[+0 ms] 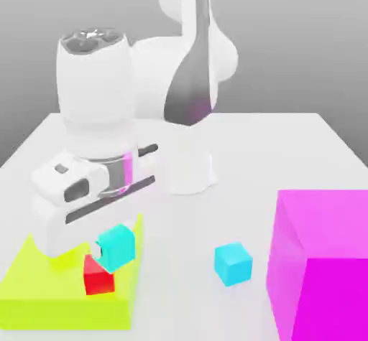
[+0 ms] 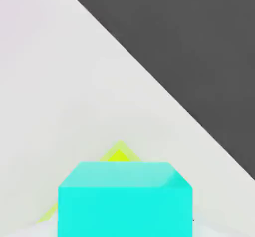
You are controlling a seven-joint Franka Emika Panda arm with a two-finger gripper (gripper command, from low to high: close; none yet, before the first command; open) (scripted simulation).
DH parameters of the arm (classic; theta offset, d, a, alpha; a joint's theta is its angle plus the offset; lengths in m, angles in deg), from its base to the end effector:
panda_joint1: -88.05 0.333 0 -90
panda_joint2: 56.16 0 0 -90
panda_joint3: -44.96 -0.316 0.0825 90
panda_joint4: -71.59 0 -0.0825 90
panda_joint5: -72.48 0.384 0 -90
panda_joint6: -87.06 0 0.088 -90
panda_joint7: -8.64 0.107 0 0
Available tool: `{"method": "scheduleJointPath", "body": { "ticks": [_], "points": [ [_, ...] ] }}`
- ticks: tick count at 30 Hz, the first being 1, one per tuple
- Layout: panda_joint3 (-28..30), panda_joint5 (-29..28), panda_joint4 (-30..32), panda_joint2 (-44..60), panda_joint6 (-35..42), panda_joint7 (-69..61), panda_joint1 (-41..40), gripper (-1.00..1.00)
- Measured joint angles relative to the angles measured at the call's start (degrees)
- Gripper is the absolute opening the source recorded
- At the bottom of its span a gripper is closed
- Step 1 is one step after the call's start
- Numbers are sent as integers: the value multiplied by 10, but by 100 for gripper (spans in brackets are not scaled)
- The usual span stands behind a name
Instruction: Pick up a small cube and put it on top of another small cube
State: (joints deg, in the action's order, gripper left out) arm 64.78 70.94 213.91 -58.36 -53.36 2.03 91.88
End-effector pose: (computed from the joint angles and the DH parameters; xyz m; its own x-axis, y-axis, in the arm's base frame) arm 0.4503 -0.1285 0.3026 0.9898 -0.1423 0.0026 -0.1423 -0.9898 0.0045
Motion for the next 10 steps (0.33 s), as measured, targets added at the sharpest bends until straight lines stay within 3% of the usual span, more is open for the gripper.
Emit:
{"method": "scheduleJointPath", "body": {
  "ticks": [2,6,7,10],
  "points": [
    [3,2,7,-7,1,20,-8,-100],
    [2,38,21,51,-66,1,-4,-100],
    [1,45,23,63,-79,-4,-6,100],
    [1,45,23,63,-79,-4,-6,100]
  ]
}}
